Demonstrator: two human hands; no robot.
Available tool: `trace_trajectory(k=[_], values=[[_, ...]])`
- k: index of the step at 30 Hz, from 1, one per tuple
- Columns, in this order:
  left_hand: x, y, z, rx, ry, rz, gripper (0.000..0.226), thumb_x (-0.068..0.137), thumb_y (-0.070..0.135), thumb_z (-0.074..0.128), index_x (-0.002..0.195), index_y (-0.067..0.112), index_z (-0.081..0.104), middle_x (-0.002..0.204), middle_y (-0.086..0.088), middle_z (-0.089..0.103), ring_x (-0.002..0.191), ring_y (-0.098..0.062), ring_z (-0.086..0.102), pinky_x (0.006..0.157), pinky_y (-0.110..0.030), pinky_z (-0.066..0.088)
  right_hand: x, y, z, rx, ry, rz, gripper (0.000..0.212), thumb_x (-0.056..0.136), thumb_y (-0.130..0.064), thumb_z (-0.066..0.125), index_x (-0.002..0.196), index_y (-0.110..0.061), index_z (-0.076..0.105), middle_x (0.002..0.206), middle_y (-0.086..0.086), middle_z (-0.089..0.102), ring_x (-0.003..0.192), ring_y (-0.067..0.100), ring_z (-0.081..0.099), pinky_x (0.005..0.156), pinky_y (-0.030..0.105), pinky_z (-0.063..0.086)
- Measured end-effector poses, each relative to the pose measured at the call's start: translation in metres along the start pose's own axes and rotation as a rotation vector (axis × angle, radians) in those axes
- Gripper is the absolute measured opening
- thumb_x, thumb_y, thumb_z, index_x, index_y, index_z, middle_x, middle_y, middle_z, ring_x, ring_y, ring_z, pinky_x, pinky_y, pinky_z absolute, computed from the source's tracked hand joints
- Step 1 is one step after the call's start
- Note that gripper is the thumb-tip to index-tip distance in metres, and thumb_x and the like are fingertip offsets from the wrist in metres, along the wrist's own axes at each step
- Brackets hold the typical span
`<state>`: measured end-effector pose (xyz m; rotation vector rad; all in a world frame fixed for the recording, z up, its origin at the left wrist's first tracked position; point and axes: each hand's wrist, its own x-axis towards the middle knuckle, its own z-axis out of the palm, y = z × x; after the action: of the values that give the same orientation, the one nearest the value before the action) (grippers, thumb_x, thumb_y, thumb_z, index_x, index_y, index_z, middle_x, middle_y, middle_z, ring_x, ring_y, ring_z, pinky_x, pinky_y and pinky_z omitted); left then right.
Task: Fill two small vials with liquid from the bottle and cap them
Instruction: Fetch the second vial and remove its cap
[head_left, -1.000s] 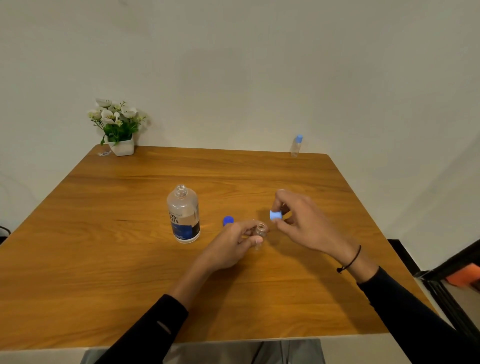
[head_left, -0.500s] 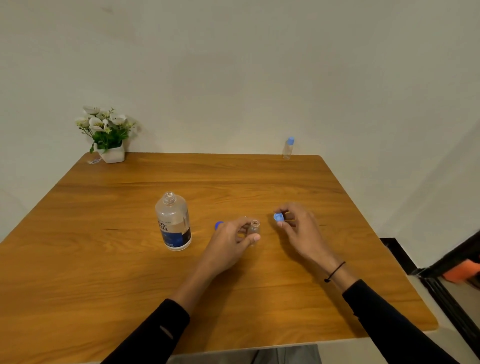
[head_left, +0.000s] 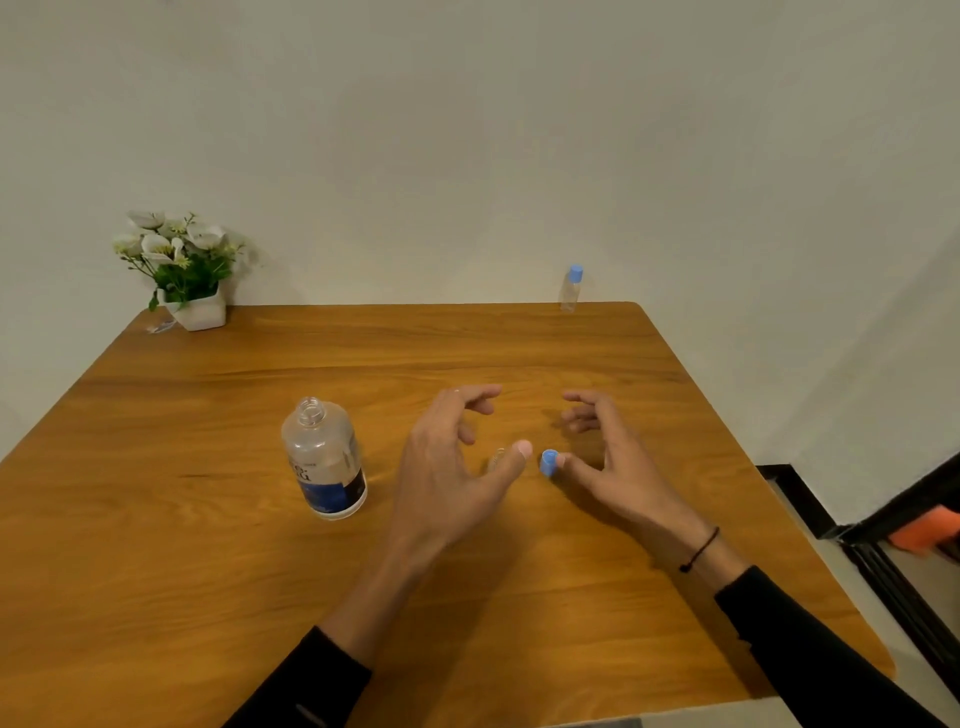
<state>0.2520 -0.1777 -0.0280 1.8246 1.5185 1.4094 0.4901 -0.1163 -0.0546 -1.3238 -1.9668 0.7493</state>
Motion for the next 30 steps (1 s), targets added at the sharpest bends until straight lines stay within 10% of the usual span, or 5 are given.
trace_trajectory(k=[6, 12, 30], values=[[0.076, 0.007, 0.034, -0.180, 0.023, -0.099, 0.017, 0.096, 0.035, 0.074, 0.112, 0.028, 0.073, 0.101, 0.016, 0.074, 0.085, -0.005, 0.064, 0.069, -0.013, 0.049, 0.052, 0.009, -0.018, 0.110, 0.193, 0.008, 0.061, 0.090, -0.027, 0.080, 0.139, -0.040, 0.046, 0.124, -0.014, 0.060, 0.108, 0.003, 0.061, 0.083, 0.021, 0.047], [0.153, -0.012, 0.082, -0.211, -0.059, -0.221, 0.019, 0.098, 0.028, 0.076, 0.114, 0.020, 0.073, 0.104, 0.006, 0.074, 0.088, -0.008, 0.065, 0.079, -0.022, 0.055, 0.126, 0.025, -0.022, 0.183, 0.332, 0.082, 0.052, 0.092, -0.029, 0.080, 0.135, -0.026, 0.050, 0.118, -0.005, 0.062, 0.099, 0.007, 0.065, 0.073, 0.009, 0.051], [0.206, -0.027, 0.108, -0.068, -0.133, -0.280, 0.024, 0.101, 0.025, 0.070, 0.124, 0.017, 0.069, 0.098, 0.012, 0.065, 0.089, -0.004, 0.063, 0.075, -0.022, 0.051, 0.272, 0.050, -0.019, 0.055, 0.463, 0.441, 0.038, 0.103, -0.022, 0.065, 0.130, 0.000, 0.054, 0.131, 0.019, 0.063, 0.119, 0.037, 0.062, 0.100, 0.048, 0.053]])
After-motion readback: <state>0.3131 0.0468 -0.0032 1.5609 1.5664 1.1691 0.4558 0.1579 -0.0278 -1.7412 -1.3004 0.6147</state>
